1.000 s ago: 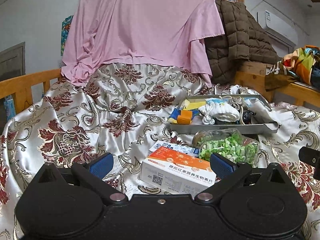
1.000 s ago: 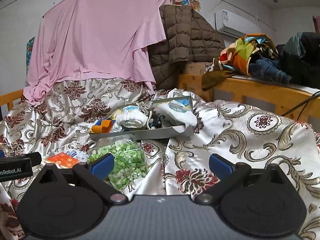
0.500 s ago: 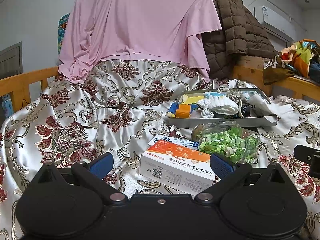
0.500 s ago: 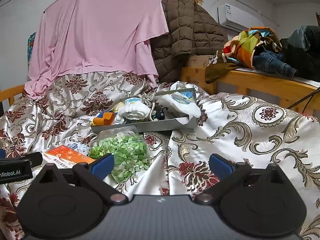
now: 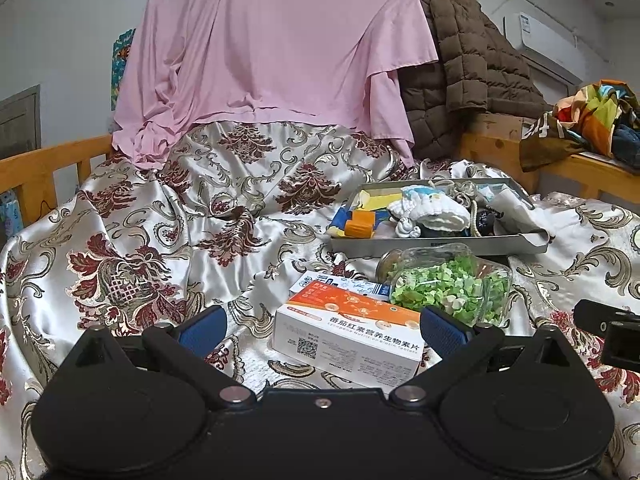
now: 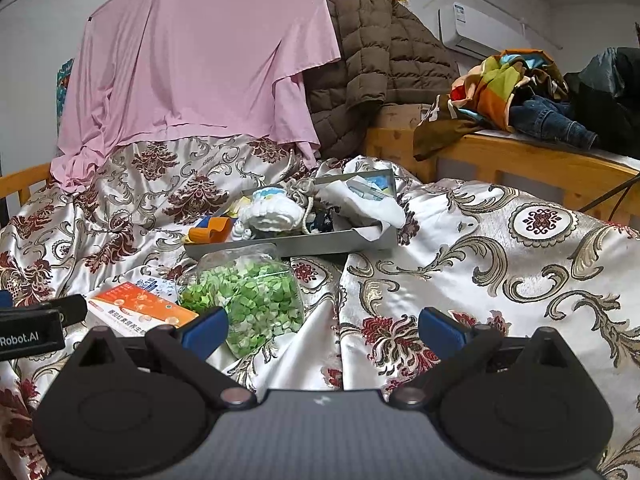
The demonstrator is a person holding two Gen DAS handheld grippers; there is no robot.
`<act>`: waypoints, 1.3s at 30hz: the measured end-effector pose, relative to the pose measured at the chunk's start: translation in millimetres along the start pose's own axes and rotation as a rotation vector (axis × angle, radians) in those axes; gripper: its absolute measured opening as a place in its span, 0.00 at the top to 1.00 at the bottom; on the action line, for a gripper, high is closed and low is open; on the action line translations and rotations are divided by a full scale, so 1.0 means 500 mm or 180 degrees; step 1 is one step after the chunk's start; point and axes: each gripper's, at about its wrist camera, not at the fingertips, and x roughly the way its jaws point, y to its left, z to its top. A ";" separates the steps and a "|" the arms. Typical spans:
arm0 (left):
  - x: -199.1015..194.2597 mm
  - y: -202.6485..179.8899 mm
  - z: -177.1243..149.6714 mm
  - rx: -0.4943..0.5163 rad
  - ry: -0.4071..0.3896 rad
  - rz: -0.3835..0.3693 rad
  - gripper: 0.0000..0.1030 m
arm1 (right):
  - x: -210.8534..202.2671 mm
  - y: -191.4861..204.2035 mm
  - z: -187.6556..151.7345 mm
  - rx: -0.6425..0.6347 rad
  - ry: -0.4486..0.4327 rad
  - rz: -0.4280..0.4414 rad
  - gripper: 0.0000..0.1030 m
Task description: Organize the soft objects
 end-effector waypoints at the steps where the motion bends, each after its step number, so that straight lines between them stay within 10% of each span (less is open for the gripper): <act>1: 0.000 0.000 0.000 0.0000 0.0000 -0.0003 0.01 | 0.000 0.000 0.000 0.0001 0.0000 -0.0001 0.00; 39: 0.002 0.003 -0.004 -0.0025 0.0021 -0.0003 0.01 | 0.000 0.001 0.000 0.0002 0.0018 0.0005 0.00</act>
